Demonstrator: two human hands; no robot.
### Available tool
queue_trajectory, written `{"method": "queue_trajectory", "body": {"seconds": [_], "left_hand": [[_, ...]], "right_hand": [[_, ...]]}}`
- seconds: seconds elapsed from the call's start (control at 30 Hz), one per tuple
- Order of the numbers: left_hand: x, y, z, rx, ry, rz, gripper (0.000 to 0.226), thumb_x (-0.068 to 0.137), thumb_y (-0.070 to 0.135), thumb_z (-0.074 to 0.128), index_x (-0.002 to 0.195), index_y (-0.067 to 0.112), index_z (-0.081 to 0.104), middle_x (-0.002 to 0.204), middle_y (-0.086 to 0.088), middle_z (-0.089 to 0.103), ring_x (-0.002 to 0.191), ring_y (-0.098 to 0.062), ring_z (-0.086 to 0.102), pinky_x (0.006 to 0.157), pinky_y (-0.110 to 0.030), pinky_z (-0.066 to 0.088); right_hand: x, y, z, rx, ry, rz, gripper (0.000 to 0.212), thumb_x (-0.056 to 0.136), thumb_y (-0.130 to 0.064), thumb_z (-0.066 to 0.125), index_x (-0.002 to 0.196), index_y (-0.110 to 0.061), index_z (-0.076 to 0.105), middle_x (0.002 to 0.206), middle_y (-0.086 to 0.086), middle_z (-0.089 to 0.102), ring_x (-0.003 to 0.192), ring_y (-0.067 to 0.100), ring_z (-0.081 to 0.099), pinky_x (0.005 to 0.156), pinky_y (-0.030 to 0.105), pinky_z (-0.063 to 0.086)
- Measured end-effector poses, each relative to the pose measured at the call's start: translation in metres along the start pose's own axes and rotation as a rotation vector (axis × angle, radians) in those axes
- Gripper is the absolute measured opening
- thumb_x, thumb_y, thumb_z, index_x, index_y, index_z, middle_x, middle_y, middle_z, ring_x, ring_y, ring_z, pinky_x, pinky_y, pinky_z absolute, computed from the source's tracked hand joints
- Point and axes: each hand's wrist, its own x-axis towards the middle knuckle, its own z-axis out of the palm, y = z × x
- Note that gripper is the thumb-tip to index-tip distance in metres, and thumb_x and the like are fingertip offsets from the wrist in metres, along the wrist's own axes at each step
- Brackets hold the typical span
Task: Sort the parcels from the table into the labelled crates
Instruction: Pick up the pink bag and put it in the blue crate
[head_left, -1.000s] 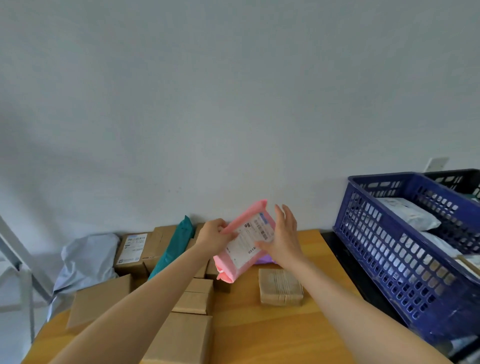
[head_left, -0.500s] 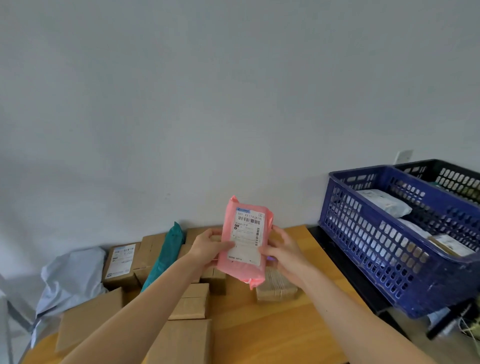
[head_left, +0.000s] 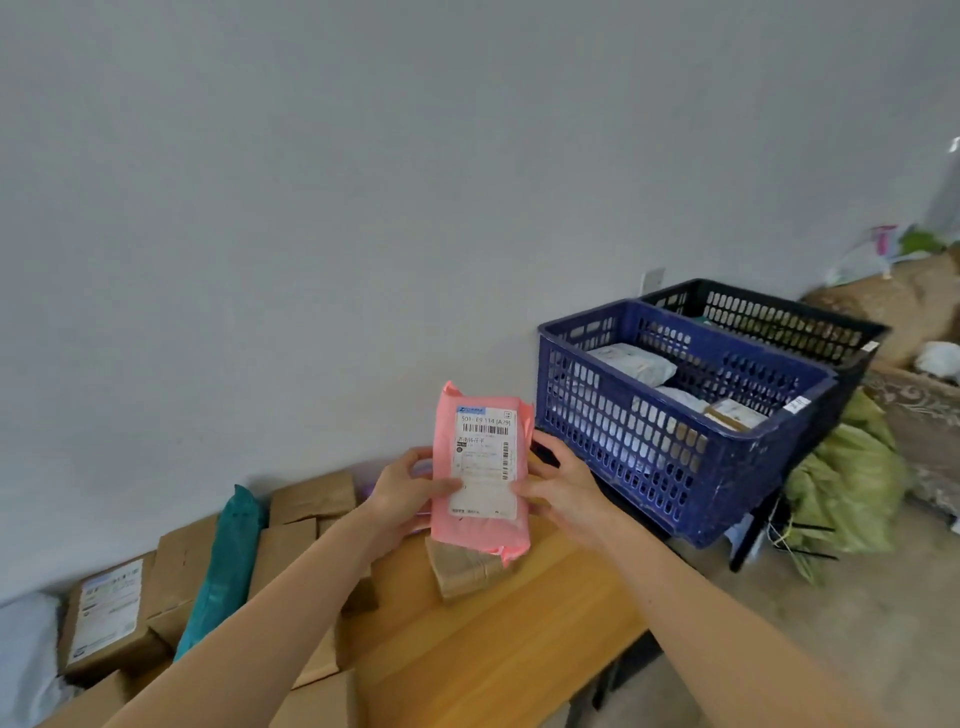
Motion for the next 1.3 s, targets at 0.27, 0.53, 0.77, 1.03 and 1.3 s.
{"method": "queue_trajectory", "body": {"seconds": [0.27, 0.53, 0.77, 1.03, 1.3], "left_hand": [[0.028, 0.008, 0.081, 0.047, -0.161, 0.010, 0.043, 0.080, -0.003, 0.071, 0.116, 0.013, 0.055, 0.107, -0.012, 0.070, 0.089, -0.031, 0.071, 0.071, -0.042, 0.059], [0.044, 0.013, 0.177, 0.108, -0.244, 0.034, 0.039, 0.080, 0.001, 0.072, 0.113, 0.016, 0.059, 0.101, -0.006, 0.072, 0.087, -0.027, 0.072, 0.066, -0.037, 0.057], [0.047, 0.016, 0.273, 0.085, -0.237, 0.025, 0.038, 0.083, 0.003, 0.070, 0.116, 0.016, 0.055, 0.105, -0.010, 0.070, 0.089, -0.027, 0.072, 0.075, -0.045, 0.059], [0.044, 0.011, 0.380, 0.018, -0.148, -0.009, 0.038, 0.084, 0.002, 0.069, 0.116, 0.016, 0.054, 0.109, -0.013, 0.068, 0.095, -0.032, 0.069, 0.081, -0.049, 0.057], [0.056, 0.016, 0.449, -0.001, -0.076, 0.016, 0.036, 0.085, 0.001, 0.067, 0.116, 0.013, 0.053, 0.113, -0.015, 0.066, 0.096, -0.033, 0.069, 0.082, -0.051, 0.057]], "right_hand": [[-0.037, -0.020, -0.073, -0.017, 0.177, -0.035, 0.067, 0.079, 0.016, 0.063, 0.125, -0.030, 0.048, 0.109, 0.011, 0.071, 0.103, 0.025, 0.067, 0.075, 0.044, 0.059], [-0.069, -0.043, -0.158, -0.010, 0.291, -0.044, 0.069, 0.080, 0.016, 0.062, 0.130, -0.030, 0.047, 0.105, 0.008, 0.070, 0.098, 0.022, 0.067, 0.063, 0.034, 0.057], [-0.091, -0.060, -0.246, -0.009, 0.298, -0.044, 0.065, 0.081, 0.015, 0.062, 0.126, -0.030, 0.048, 0.105, 0.010, 0.071, 0.098, 0.024, 0.067, 0.064, 0.034, 0.057], [-0.112, -0.080, -0.347, -0.038, 0.263, -0.007, 0.055, 0.082, 0.014, 0.062, 0.127, -0.011, 0.045, 0.108, 0.008, 0.069, 0.099, 0.023, 0.066, 0.073, 0.038, 0.059], [-0.104, -0.098, -0.417, -0.104, 0.197, -0.015, 0.055, 0.082, 0.010, 0.063, 0.124, -0.023, 0.049, 0.109, 0.006, 0.070, 0.098, 0.020, 0.067, 0.074, 0.036, 0.057]]}}
